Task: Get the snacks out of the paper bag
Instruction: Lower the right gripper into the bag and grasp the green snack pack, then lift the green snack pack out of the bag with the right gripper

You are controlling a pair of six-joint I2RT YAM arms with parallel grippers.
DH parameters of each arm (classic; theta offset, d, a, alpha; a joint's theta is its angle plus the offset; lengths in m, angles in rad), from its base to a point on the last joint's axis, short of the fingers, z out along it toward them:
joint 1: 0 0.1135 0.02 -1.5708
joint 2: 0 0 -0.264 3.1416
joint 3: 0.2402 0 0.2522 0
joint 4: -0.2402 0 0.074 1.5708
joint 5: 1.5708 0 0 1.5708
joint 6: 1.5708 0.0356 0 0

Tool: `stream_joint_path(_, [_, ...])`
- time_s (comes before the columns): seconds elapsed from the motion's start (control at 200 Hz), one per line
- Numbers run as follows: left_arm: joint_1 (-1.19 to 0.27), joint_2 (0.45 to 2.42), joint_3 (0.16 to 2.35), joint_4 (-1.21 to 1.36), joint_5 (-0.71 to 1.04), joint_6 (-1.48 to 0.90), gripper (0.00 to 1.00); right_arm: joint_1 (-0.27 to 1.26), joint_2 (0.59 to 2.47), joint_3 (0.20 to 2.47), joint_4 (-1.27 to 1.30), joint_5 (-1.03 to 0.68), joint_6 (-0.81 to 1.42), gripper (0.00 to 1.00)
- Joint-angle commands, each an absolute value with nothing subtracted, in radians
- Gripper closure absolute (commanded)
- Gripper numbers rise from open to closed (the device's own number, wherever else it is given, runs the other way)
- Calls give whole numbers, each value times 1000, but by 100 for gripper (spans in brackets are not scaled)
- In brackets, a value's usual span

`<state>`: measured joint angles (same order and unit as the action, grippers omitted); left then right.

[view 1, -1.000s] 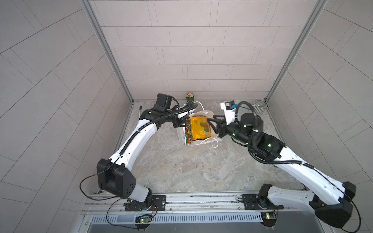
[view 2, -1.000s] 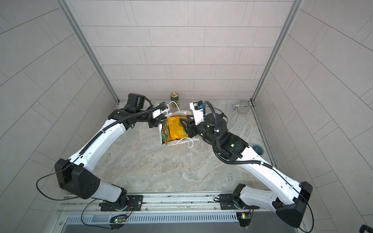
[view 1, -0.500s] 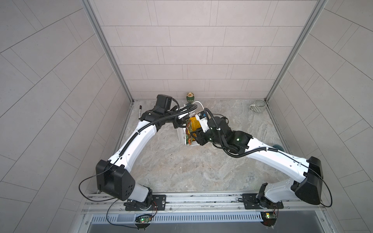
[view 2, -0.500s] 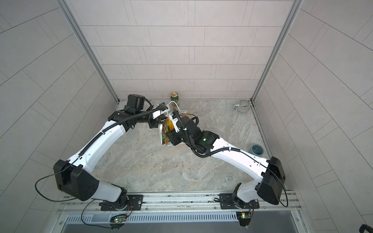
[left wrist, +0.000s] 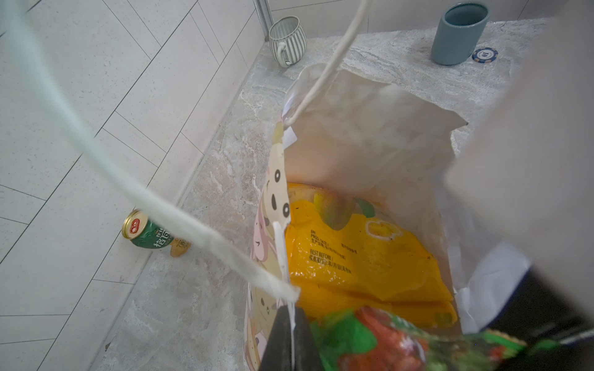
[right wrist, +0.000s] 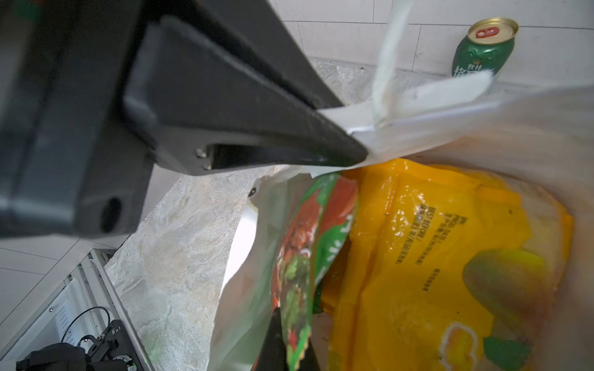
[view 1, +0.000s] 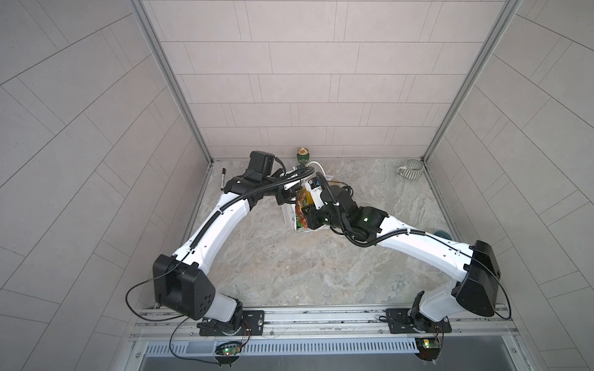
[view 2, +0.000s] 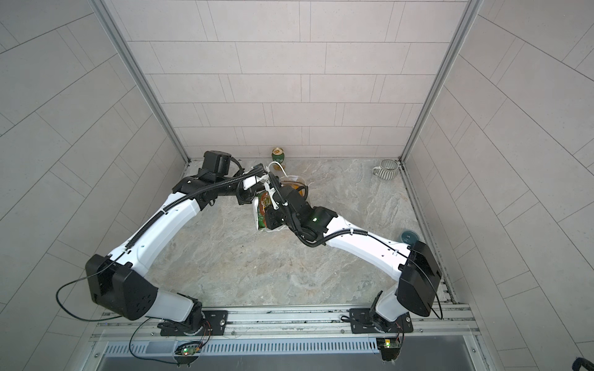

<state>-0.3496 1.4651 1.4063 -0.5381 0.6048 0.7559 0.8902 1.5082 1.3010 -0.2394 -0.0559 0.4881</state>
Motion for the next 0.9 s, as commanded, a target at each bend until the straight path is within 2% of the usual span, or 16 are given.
stream_joint_path(0.0, [-364, 1452, 1398, -493, 645, 754, 100, 891, 1454, 1322, -233, -40, 488, 100])
stream_joint_path(0.31, [-364, 1424, 1356, -456, 624, 750, 100, 869, 1301, 1271, -282, -92, 457, 100])
stream_joint_path(0.56, [-364, 1420, 1354, -446, 634, 751, 100, 825, 1081, 1201, -309, -98, 372, 100])
stream_joint_path(0.63, [-363, 1420, 1349, -440, 635, 747, 100, 779, 1021, 1190, -339, -84, 373, 100])
stream_joint_path(0.781, [-364, 1400, 1306, -390, 626, 728, 100, 618, 899, 1165, -318, -203, 404, 100])
stream_joint_path(0.896, [-364, 1375, 1254, -327, 636, 703, 100, 502, 840, 1151, -319, -158, 453, 100])
